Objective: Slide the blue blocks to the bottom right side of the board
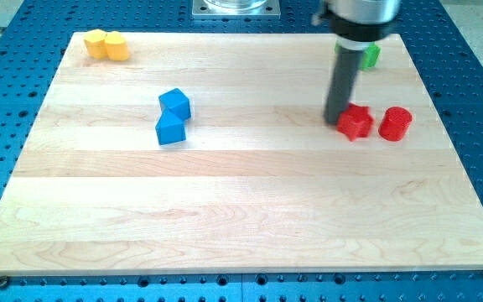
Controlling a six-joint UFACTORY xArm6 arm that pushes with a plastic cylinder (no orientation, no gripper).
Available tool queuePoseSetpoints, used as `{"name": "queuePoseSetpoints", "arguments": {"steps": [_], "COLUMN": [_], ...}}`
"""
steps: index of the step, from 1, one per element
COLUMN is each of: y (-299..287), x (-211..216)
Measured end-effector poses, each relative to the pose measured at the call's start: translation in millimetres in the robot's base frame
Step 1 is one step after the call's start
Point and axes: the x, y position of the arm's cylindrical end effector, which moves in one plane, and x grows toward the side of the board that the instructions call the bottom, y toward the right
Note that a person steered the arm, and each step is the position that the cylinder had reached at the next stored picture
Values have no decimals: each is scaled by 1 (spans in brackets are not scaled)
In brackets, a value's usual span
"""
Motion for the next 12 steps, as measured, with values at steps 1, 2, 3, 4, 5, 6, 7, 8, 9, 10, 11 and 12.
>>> {"name": "queuePoseSetpoints", "arguments": {"steps": [1,2,3,4,5,6,7,8,9,10,11,12], "y": [12,10,10,10,14,12,3,3,3,3,-8,-56], "x": [-2,-24,-43,-53,-55,-56,-57,-59,-60,-60,-60,-59]}}
